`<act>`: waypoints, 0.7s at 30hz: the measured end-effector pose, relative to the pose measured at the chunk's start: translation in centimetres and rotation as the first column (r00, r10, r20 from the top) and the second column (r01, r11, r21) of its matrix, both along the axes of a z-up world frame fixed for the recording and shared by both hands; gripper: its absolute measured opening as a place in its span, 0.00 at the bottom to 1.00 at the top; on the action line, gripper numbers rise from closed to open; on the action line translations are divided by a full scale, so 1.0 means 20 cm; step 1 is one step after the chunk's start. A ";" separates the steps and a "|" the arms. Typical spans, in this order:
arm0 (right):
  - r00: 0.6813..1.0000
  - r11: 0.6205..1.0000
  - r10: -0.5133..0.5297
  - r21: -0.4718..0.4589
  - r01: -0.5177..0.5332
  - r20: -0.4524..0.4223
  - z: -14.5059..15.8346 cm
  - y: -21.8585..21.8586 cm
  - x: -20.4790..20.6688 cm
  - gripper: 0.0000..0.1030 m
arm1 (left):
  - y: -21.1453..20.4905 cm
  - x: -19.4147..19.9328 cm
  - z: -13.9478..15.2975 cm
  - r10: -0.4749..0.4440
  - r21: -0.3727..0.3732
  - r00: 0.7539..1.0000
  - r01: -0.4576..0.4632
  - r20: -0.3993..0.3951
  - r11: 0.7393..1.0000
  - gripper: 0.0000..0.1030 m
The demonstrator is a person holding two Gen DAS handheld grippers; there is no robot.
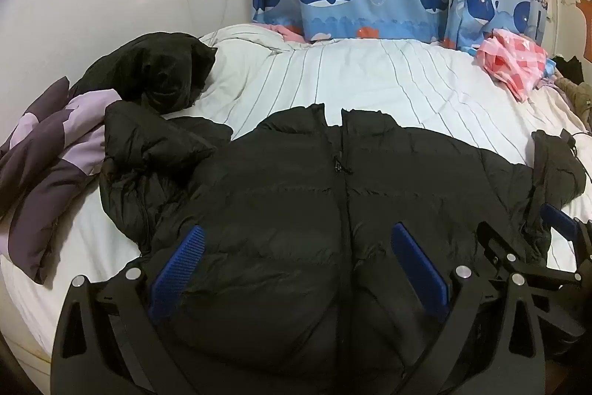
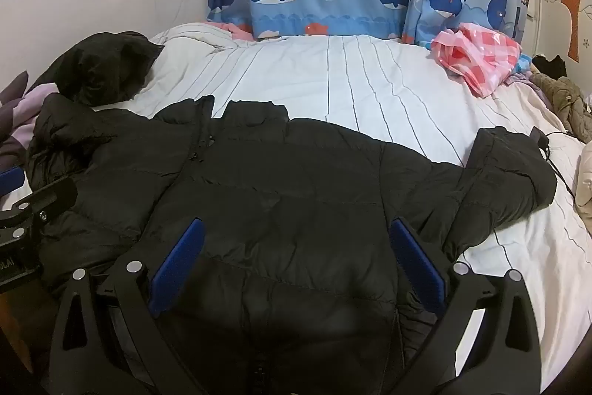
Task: Fold large clothes
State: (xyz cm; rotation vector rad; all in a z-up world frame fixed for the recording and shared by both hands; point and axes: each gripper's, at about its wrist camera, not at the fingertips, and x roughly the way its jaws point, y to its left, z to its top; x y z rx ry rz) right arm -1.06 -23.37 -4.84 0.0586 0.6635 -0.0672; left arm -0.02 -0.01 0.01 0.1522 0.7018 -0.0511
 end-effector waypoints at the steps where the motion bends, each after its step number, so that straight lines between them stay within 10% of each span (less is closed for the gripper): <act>1: 1.000 1.000 -0.003 -0.001 0.003 -0.005 0.00 0.00 0.00 0.94 | 0.00 0.00 0.00 -0.001 0.001 1.000 0.001 -0.001 1.000 0.94; 21: 1.000 1.000 -0.004 -0.005 0.004 -0.003 0.00 0.01 0.00 0.94 | 0.00 0.00 0.00 -0.003 0.007 1.000 0.003 -0.001 1.000 0.94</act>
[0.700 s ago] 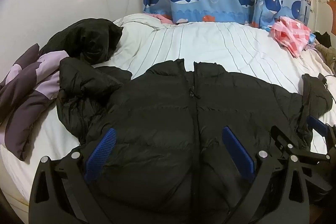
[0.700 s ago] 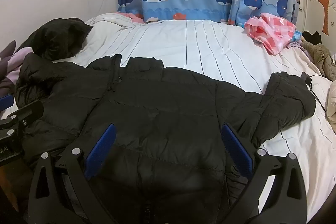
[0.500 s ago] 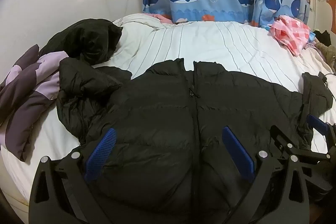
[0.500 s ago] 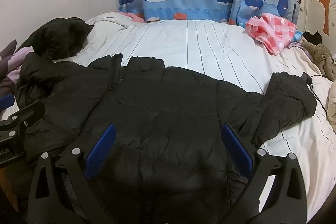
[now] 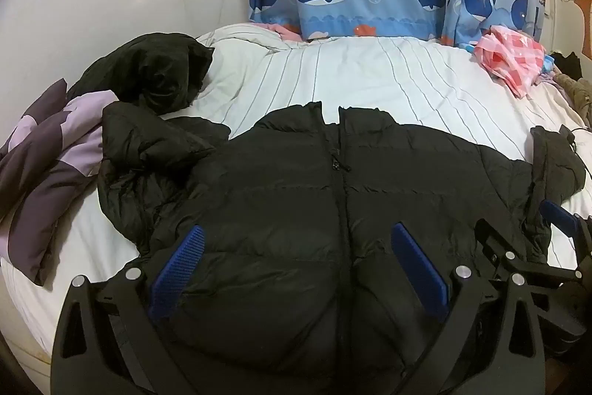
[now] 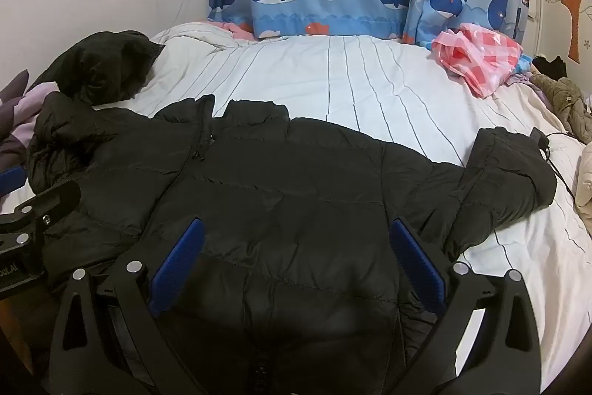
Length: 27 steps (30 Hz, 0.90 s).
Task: Fold large clothes
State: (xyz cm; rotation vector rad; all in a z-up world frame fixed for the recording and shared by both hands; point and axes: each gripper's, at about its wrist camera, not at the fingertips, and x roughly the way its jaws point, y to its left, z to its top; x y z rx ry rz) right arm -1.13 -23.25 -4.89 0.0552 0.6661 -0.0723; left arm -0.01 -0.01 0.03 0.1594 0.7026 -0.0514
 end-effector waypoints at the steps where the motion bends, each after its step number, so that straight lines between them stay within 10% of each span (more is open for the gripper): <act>1: 1.000 1.000 0.000 0.000 0.000 0.000 0.00 0.00 0.00 0.94 | -0.02 -0.01 -0.01 -0.001 0.000 1.000 0.001 0.001 1.000 0.94; 27: 1.000 1.000 -0.017 -0.010 0.017 0.004 -0.01 -0.01 -0.02 0.94 | -0.05 0.00 -0.03 -0.036 -0.023 0.999 0.035 -0.036 0.999 0.94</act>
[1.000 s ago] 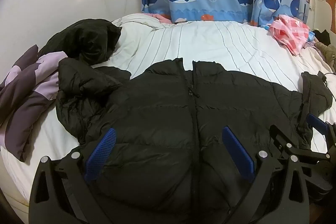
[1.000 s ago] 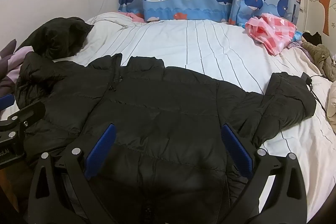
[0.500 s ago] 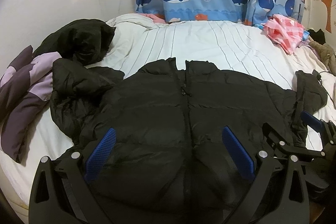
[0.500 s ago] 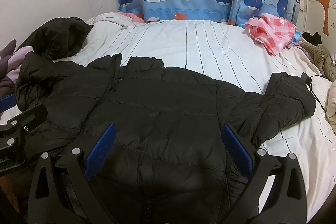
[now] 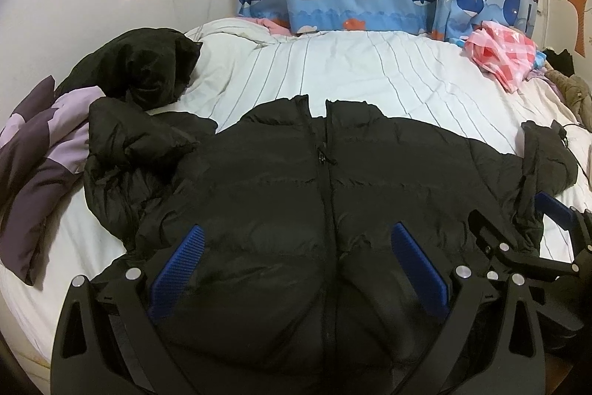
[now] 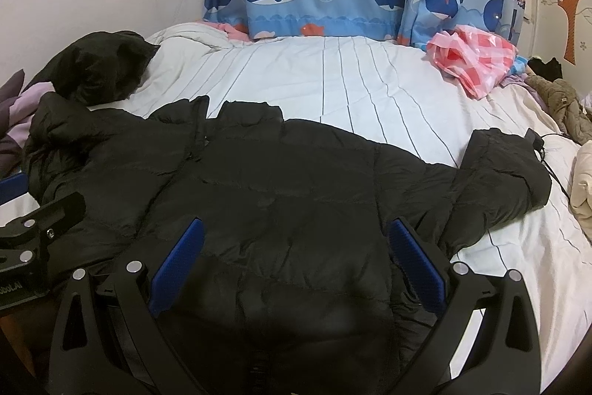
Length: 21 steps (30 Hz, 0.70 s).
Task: Fold large clothes
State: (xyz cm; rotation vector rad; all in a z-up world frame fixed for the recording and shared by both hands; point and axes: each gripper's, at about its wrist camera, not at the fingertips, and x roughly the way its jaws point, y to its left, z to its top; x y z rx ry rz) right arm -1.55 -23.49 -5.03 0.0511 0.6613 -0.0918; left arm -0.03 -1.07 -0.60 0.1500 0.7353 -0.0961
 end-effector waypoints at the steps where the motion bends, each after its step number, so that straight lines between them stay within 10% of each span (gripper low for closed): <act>1: 1.000 1.000 -0.002 -0.003 0.002 0.000 0.01 0.01 0.01 0.94 | 0.00 0.00 0.00 0.000 0.000 1.000 0.000 -0.001 1.000 0.94; 21: 1.000 1.000 -0.005 -0.010 0.005 -0.006 0.01 0.01 0.02 0.94 | 0.01 0.01 -0.02 0.004 0.000 1.000 -0.004 -0.008 1.000 0.94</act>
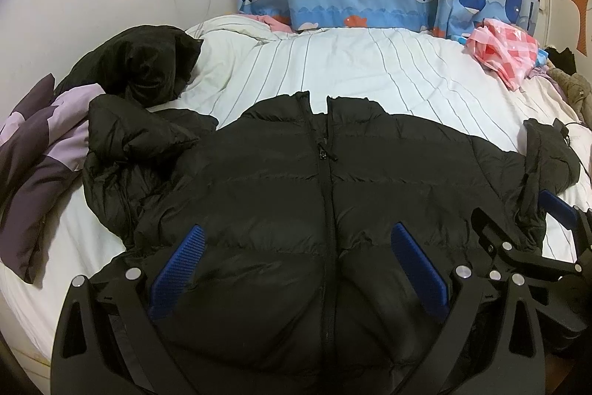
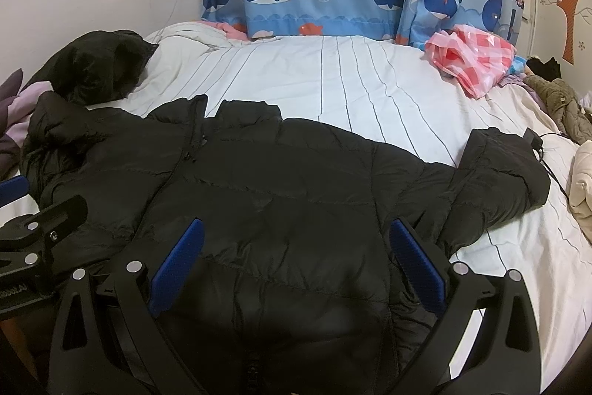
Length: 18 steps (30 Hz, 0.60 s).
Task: Fold large clothes
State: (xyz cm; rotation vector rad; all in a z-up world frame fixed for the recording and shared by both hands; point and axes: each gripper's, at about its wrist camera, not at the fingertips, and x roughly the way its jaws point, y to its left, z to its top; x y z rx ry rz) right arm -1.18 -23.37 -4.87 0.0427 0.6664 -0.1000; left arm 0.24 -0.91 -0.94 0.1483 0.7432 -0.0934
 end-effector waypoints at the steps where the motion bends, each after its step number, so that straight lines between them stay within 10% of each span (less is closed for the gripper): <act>1: 1.000 1.000 0.000 0.000 0.000 0.000 0.00 0.00 0.00 0.94 | 0.00 0.00 0.00 0.000 -0.001 1.000 0.000 0.000 1.000 0.94; 18: 1.000 1.000 0.000 0.001 0.000 -0.002 0.00 0.00 0.00 0.94 | 0.01 0.01 -0.01 -0.001 0.006 1.000 0.001 -0.001 1.000 0.94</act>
